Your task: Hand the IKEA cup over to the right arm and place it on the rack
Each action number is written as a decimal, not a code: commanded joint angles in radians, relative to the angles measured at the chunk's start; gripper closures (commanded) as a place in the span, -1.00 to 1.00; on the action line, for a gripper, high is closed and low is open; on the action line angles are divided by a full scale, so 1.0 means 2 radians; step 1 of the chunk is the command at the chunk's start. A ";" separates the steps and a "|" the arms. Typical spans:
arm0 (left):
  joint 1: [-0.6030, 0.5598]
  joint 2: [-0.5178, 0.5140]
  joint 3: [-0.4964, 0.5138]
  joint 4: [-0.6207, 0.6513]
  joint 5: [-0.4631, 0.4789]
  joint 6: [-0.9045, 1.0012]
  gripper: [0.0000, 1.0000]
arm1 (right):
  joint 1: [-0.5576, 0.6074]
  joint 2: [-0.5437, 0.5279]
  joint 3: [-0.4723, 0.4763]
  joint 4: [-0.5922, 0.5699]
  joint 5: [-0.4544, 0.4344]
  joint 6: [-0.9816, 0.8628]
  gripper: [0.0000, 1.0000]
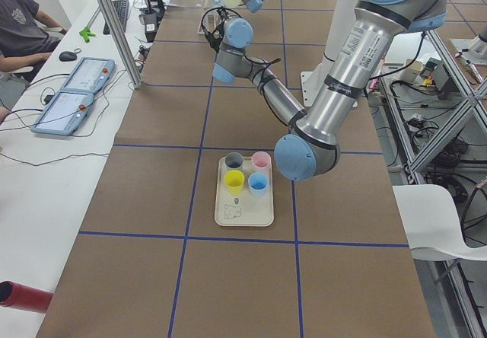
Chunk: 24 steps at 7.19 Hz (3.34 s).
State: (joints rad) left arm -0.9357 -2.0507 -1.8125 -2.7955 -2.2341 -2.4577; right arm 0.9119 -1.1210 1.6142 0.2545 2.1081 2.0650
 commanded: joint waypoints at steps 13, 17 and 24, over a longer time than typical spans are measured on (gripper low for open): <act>-0.127 0.118 -0.008 0.246 -0.028 0.385 -1.00 | 0.234 -0.170 0.158 -0.787 0.117 -0.744 0.39; -0.127 0.133 -0.023 0.246 -0.029 0.385 -1.00 | 0.247 -0.164 0.119 -0.920 0.118 -0.897 0.39; -0.126 0.138 -0.027 0.246 -0.029 0.385 -1.00 | 0.216 -0.090 0.014 -0.913 0.112 -0.904 0.40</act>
State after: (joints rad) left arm -1.1885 -1.7749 -1.8668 -2.3025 -2.2918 -1.6874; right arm 1.3490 -1.3053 1.6597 -1.5750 2.3340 0.2592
